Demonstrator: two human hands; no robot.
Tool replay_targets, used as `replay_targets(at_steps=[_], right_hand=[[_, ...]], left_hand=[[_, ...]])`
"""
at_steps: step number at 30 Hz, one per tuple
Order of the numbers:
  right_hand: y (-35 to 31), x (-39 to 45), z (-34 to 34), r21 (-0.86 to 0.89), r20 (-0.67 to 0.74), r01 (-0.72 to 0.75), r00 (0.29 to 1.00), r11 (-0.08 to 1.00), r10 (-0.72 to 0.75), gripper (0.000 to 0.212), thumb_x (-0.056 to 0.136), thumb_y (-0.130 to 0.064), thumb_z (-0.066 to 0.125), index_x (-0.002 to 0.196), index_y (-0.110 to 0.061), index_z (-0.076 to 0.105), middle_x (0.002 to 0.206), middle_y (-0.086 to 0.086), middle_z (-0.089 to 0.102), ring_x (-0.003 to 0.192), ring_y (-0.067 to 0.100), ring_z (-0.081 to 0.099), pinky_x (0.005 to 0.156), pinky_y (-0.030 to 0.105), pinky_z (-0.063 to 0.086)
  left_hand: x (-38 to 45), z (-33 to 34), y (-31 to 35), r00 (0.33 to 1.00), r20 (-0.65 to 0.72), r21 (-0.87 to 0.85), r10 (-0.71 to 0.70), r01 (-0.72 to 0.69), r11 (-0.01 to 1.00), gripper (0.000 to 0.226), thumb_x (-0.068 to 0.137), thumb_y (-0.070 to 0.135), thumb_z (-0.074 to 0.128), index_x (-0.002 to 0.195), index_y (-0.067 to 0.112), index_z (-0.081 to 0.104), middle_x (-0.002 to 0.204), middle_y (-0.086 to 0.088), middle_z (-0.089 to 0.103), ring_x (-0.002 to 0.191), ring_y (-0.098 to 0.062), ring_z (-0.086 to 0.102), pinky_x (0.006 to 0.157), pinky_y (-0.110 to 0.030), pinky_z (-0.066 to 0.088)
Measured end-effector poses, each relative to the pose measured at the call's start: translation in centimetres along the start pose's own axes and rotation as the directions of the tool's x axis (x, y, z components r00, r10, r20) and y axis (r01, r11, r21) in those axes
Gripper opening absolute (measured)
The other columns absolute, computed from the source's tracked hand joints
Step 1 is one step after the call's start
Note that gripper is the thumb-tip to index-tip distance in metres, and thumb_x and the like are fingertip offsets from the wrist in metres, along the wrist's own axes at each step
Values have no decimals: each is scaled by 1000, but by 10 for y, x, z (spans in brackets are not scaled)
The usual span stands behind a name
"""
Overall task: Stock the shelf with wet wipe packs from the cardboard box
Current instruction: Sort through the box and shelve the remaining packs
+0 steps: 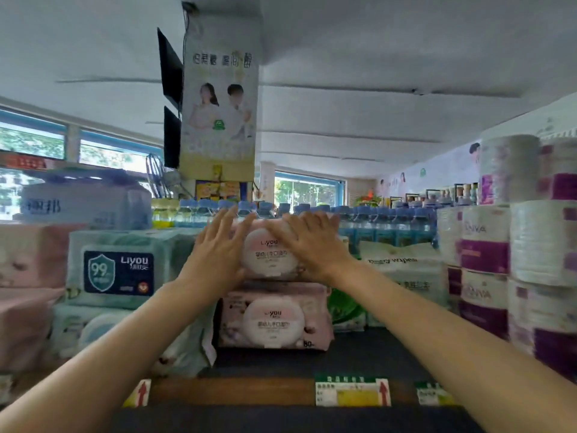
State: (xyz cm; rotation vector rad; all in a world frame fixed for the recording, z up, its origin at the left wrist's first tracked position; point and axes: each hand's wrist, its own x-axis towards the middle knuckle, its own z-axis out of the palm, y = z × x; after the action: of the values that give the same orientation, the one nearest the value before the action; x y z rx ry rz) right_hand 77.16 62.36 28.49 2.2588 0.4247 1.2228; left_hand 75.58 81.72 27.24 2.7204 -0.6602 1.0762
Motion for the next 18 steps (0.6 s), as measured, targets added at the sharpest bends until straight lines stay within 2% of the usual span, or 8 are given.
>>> replay_targets(at_steps=[2,4,7,9,11,14,16,18], right_hand=[[-8,-3,21,73,120,38,992,997,-46,110,62,-49,76,140,-26,2,131,11,41,111,31,44,93,44,37],[-4,-8,26,132,227,63,969,989,-93,107,74,-45,68,141,-33,-14,143,10,26,125,31,31,104,45,27],[8,-8,15,177,265,100,953,979,-146,108,73,-55,65,146,-34,-11,149,5,19,131,27,26,109,44,21],[10,-9,5,231,325,50,937,972,-125,106,73,-59,64,147,-35,-7,151,2,16,135,26,21,111,45,17],[12,-17,-6,226,359,-37,932,973,-48,100,75,-59,61,148,-33,-2,153,2,13,139,26,15,114,47,13],[13,-43,-35,233,336,-231,931,945,145,87,83,-45,60,149,-27,5,152,4,14,140,27,15,116,50,15],[15,-72,-58,231,328,-366,901,901,282,78,88,-34,57,149,-24,7,150,6,19,139,28,19,114,49,19],[21,-115,-84,139,357,-469,845,872,398,71,91,-27,52,148,-20,10,149,9,22,136,28,24,109,45,25]], left_hand=[[4,12,1,994,93,156,52,-66,986,76,90,31,52,148,21,6,156,-7,4,146,-25,2,118,-39,1],[7,23,2,992,99,205,72,-91,975,66,91,24,48,146,20,12,151,-6,18,142,-25,15,116,-37,11],[9,26,1,997,50,183,66,-74,980,62,89,23,50,143,19,18,145,-6,25,136,-27,22,111,-36,23],[7,23,4,998,48,158,47,-54,986,60,88,22,52,140,18,22,140,-8,27,132,-28,24,107,-36,27],[2,21,9,999,34,130,39,-43,991,55,87,21,51,136,15,27,136,-9,28,128,-29,25,104,-37,29],[-17,21,29,995,-18,-2,93,-93,996,51,87,23,52,133,14,33,137,-10,28,130,-30,23,104,-38,28],[-34,23,55,978,-13,-87,210,-210,974,52,88,26,51,135,14,32,137,-10,30,128,-30,28,102,-37,29],[-52,27,91,931,30,-171,364,-354,919,50,89,28,48,134,14,34,132,-10,38,121,-31,41,96,-37,33]])
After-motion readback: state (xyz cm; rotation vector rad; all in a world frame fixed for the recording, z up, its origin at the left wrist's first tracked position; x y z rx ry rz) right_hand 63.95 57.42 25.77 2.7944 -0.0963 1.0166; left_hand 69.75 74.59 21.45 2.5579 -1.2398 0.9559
